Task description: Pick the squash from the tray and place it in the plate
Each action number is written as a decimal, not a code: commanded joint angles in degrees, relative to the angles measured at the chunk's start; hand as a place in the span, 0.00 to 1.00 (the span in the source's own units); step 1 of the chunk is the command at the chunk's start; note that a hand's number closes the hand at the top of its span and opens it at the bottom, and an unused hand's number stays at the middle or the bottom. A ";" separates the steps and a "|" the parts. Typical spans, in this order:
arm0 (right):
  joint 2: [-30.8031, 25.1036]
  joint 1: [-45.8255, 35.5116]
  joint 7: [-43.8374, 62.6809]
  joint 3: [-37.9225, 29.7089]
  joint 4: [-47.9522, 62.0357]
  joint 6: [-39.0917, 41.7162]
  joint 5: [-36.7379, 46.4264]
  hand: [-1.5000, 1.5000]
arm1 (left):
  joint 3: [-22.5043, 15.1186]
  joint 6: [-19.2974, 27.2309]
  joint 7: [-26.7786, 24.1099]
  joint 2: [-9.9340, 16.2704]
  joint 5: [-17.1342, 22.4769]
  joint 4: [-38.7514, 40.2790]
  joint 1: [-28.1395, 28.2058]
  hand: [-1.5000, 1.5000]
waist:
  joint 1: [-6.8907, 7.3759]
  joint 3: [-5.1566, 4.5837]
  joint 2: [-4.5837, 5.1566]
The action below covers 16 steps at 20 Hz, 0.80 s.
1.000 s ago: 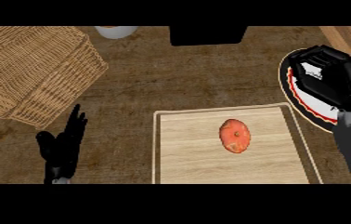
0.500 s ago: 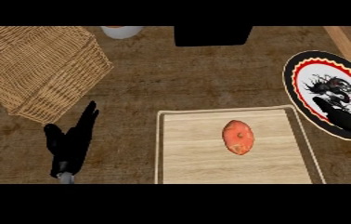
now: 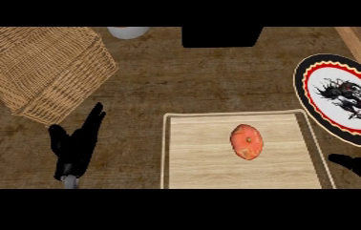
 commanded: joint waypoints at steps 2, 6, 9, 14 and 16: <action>-6.29 -0.28 13.46 2.94 -7.85 5.59 2.25 0.00 | -2.91 0.97 5.01 -2.69 -0.37 -0.94 -0.93 0.50 | 0.85 -0.26 0.39; -5.07 -2.75 26.10 10.68 -14.31 4.87 9.39 0.00 | -0.83 -1.82 1.78 -0.40 -0.31 0.88 -0.15 0.50 | 1.59 -0.28 0.57; -2.51 -5.42 30.76 14.50 -14.17 6.44 12.34 0.00 | -1.19 -1.36 3.72 -1.66 -0.44 -0.58 -0.61 0.50 | 1.54 -0.20 0.53; 3.25 -10.10 39.22 24.01 -13.67 6.27 22.94 0.00 | -0.17 -1.01 4.71 -1.88 -1.45 0.65 -2.35 0.50 | 1.49 -0.20 0.53; 4.25 -5.65 36.16 23.44 -12.82 6.73 24.39 0.00 | 1.35 -2.73 -0.65 -2.84 -1.17 5.62 -2.63 0.50 | 0.92 -0.18 0.50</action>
